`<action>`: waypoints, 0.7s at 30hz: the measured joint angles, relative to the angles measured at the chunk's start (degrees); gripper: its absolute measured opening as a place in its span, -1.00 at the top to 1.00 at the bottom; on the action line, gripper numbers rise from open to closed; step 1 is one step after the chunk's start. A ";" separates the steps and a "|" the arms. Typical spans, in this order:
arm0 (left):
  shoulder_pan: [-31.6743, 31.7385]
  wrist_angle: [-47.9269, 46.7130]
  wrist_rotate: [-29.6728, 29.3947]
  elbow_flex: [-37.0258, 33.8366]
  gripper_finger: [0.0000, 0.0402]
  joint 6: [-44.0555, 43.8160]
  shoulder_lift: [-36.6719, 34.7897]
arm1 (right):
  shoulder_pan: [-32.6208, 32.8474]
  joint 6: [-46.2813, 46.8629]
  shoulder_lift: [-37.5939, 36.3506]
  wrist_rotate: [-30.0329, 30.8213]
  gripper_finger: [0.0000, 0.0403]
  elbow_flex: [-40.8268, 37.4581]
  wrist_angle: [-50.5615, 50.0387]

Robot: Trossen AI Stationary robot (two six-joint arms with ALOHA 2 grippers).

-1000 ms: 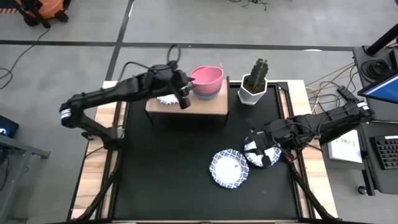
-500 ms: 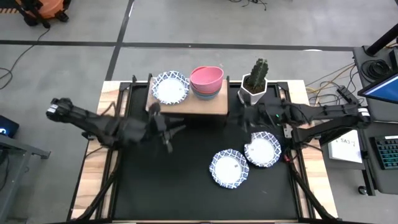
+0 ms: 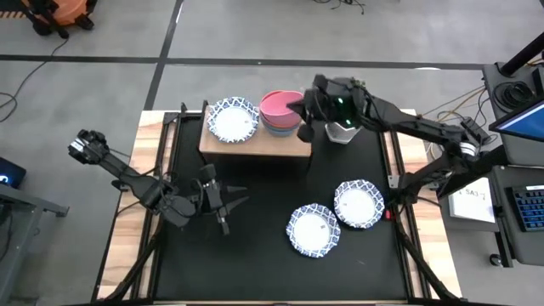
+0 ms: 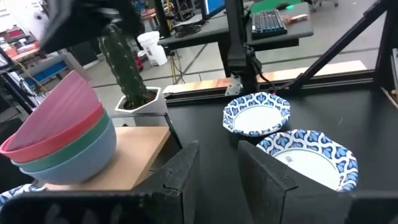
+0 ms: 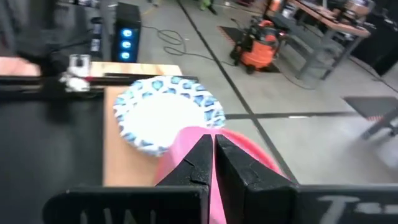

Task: Place and stack bowls onto a shelf
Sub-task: Stack the pink bowl on top of the orange bowl on the shelf

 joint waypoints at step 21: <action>-0.13 -0.35 0.01 -1.28 0.54 -2.13 0.04 | -5.34 7.15 4.89 -4.28 0.96 -2.23 0.66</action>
